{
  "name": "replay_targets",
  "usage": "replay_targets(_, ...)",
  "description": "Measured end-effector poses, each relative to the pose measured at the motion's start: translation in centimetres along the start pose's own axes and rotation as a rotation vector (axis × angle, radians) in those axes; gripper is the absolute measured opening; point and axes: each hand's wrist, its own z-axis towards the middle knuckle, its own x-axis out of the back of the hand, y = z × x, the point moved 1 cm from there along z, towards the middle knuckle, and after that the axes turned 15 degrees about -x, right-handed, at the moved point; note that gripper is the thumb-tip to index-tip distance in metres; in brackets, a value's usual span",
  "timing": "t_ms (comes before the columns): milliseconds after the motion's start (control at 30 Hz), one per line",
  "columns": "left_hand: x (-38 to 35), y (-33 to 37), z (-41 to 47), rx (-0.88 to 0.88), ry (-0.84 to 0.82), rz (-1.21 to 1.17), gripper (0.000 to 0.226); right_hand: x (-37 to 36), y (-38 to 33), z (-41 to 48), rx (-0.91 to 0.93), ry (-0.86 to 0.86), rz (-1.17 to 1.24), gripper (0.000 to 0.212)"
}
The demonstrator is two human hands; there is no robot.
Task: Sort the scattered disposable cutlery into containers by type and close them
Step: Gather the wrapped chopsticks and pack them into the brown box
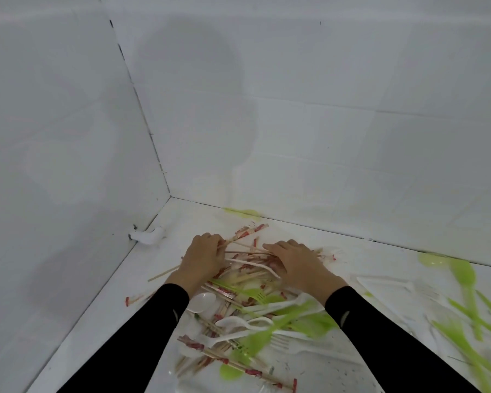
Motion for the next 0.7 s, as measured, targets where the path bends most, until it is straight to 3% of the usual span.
replay_targets(133, 1.5, -0.7, -0.7, 0.084, 0.071, -0.151, 0.015, 0.0, -0.8, -1.1, 0.031, -0.122, -0.093, 0.061)
replay_targets(233, 2.8, 0.0, -1.2, 0.058, 0.194, -0.254, 0.016, -0.2, -1.4, -2.3, 0.042, -0.132, -0.048, 0.048)
replay_targets(367, 5.0, 1.5, -1.9, -0.015, 0.473, -0.499, 0.019, -0.2, -1.4, -3.5, 0.019, -0.037, 0.055, 0.029)
replay_targets(500, 7.1, 2.4, -3.0, -0.005, 0.775, -0.639, 0.016, 1.6, -0.2, -4.2, -0.076, 0.016, 0.013, 0.027)
replay_targets(700, 6.1, 2.1, -6.1, 0.068, 0.791, -0.618, 0.007, 4.5, 2.2, -5.9, -0.132, 0.064, 0.015, 0.033)
